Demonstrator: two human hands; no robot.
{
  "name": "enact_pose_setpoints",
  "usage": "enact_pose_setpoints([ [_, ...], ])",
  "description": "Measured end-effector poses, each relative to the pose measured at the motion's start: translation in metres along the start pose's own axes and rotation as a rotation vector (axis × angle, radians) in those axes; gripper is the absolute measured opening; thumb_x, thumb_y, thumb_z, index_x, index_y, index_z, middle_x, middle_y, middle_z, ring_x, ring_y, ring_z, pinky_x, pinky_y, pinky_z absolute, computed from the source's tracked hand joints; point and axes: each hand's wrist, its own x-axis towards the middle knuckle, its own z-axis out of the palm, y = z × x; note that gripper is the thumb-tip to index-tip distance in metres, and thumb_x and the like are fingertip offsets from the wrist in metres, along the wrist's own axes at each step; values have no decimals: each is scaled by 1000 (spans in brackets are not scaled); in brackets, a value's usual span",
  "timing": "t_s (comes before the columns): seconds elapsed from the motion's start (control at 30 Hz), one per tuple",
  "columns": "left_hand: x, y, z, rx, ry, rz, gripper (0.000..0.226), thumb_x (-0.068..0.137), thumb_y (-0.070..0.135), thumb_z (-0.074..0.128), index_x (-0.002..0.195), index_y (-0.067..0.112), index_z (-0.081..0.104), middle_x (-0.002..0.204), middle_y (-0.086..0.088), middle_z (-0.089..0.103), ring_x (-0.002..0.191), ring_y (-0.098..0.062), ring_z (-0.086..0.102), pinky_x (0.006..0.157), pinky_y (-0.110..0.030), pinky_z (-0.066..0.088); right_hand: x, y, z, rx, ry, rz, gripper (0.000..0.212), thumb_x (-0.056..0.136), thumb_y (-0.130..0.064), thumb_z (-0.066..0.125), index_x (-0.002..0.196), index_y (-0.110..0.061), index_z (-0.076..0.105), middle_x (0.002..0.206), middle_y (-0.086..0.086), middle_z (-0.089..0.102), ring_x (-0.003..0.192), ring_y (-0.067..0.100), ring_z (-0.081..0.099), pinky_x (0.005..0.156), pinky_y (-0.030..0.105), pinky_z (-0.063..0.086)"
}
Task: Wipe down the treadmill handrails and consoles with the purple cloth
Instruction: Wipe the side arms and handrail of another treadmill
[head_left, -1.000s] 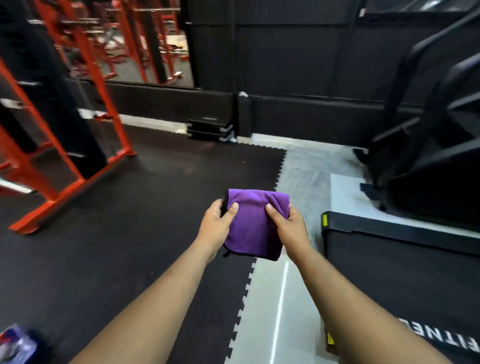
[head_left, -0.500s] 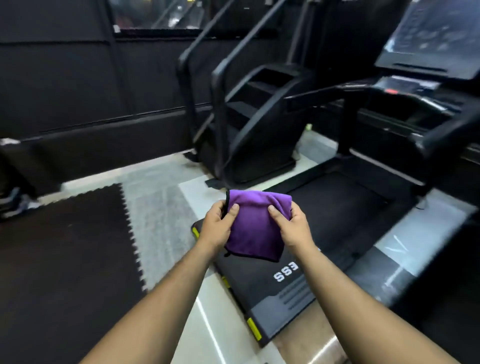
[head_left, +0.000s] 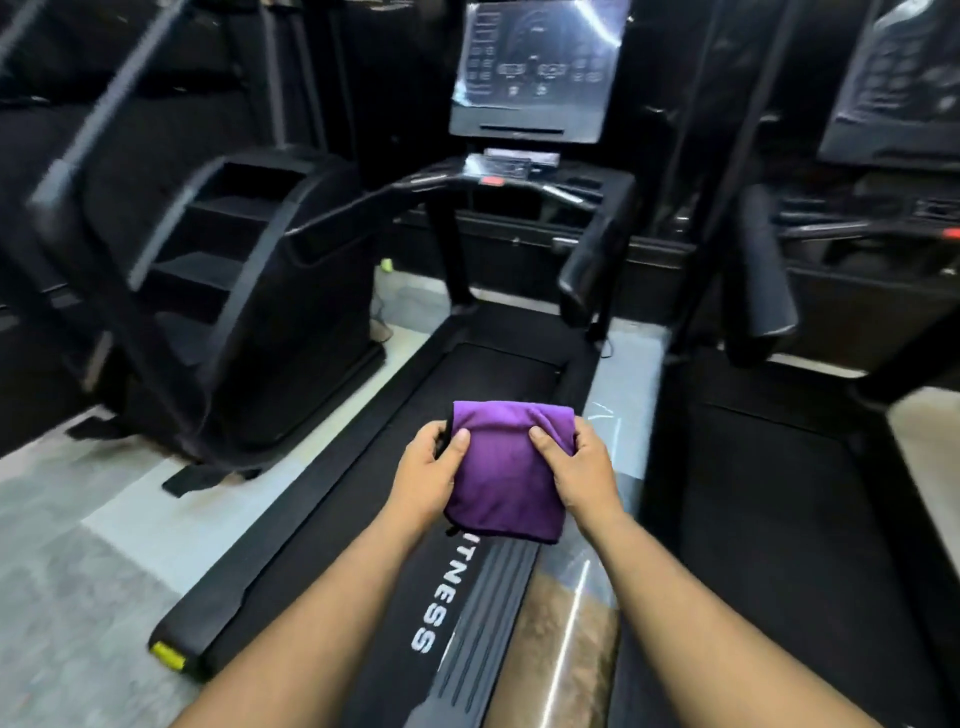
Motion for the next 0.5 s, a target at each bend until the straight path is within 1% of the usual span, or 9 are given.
enact_pose_setpoints([
  [0.07, 28, -3, 34, -16, -94, 11, 12, 104, 24, 61, 104, 14, 67, 94, 4, 72, 83, -3, 63, 77, -21, 50, 21, 10, -28, -53, 71, 27, 18, 90, -35, 78, 101, -28, 66, 98, -11, 72, 92, 6, 67, 83, 23, 52],
  [0.13, 51, 0, 62, -41, -172, 32, 13, 102, 30, 62, 105, 18, 68, 98, 3, 74, 89, -7, 66, 82, -27, 52, 35, 17, -52, -99, 138, 55, 25, 88, -40, 78, 107, -28, 67, 103, -10, 73, 98, 10, 68, 89, 32, 54],
  [0.2, 73, 3, 92, -54, -244, 58, 16, 100, 36, 62, 107, 23, 69, 102, 5, 75, 95, -9, 68, 87, -31, 53, 46, 19, -77, -138, 210, 66, 20, 89, -37, 78, 104, -31, 66, 102, -12, 72, 98, 9, 68, 89, 31, 53],
  [0.27, 91, 9, 119, -67, -300, 62, 12, 101, 33, 62, 106, 25, 69, 101, 7, 75, 93, -6, 67, 86, -29, 52, 55, 19, -99, -211, 267, 75, 18, 90, -38, 77, 101, -33, 64, 100, -14, 71, 97, 9, 67, 87, 30, 52],
  [0.37, 121, 17, 166, -104, -405, 56, 9, 102, 31, 61, 105, 27, 69, 99, 10, 75, 92, -6, 68, 84, -25, 51, 77, 23, -136, -323, 365, 103, 31, 89, -46, 75, 109, -24, 66, 104, -10, 71, 100, 13, 67, 91, 36, 54],
  [0.43, 135, 22, 193, -118, -448, 65, 10, 103, 30, 61, 106, 25, 69, 99, 10, 74, 92, -4, 67, 82, -19, 51, 92, 23, -156, -364, 414, 124, 33, 89, -45, 74, 111, -22, 66, 104, -10, 71, 100, 14, 67, 90, 36, 54],
  [0.5, 154, 27, 222, -122, -481, 74, 11, 104, 29, 59, 107, 22, 68, 98, 12, 71, 89, 2, 65, 76, -11, 48, 109, 22, -174, -412, 460, 147, 31, 90, -45, 74, 108, -22, 65, 101, -10, 70, 98, 14, 66, 86, 34, 52],
])
